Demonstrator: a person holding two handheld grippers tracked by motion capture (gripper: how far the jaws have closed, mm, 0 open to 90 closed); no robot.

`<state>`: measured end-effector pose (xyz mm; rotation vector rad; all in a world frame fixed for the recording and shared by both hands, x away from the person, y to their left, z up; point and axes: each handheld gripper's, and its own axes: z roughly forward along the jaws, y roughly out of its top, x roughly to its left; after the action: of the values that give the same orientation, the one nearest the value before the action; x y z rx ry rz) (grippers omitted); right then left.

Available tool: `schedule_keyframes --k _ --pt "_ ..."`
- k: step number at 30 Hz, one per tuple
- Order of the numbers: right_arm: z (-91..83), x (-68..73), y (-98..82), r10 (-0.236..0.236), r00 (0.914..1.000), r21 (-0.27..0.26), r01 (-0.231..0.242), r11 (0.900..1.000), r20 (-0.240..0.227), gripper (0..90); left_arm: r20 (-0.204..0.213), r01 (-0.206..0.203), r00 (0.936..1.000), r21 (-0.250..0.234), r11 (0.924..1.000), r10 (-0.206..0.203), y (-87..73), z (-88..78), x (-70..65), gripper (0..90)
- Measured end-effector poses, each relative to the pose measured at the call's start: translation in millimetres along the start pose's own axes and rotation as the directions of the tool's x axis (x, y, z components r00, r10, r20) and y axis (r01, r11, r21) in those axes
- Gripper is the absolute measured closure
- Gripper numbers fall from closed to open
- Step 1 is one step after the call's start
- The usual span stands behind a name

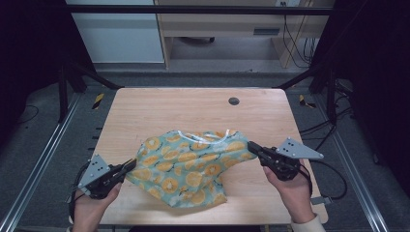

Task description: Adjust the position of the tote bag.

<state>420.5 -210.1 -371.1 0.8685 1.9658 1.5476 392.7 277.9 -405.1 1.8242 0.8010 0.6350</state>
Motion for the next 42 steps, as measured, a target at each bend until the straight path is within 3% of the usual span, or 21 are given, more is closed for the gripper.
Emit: schedule_keyframes --k 9,16,26,35,42 --pt "1.1 1.8 -12.1 0.008 0.9999 0.018 -0.008 1.0 -0.009 90.0 0.015 0.0 0.9999 0.026 0.9997 -0.001 -7.2 0.9 0.4 90.0" --pt "-2.8 2.8 -20.1 0.013 0.9999 0.028 -0.013 1.0 -0.01 90.0 0.051 0.001 0.9987 0.06 0.9982 -0.004 -11.1 5.5 0.0 90.0" --pt "-11.8 2.1 -32.4 0.034 0.9994 0.041 -0.034 0.999 -0.01 90.0 0.083 -0.035 0.9961 0.076 0.9965 0.028 -12.6 9.9 -6.6 90.0" --pt "-13.5 0.1 -49.2 0.075 0.9958 0.109 -0.069 0.992 -0.051 90.0 0.117 -0.061 0.9922 0.149 0.987 0.044 -22.6 20.2 -12.6 90.0" --pt "-9.9 -0.5 -56.8 0.081 0.9947 0.162 -0.07 0.984 -0.062 90.0 0.152 -0.091 0.9866 0.207 0.974 0.06 -28.1 27.5 -14.0 90.0"
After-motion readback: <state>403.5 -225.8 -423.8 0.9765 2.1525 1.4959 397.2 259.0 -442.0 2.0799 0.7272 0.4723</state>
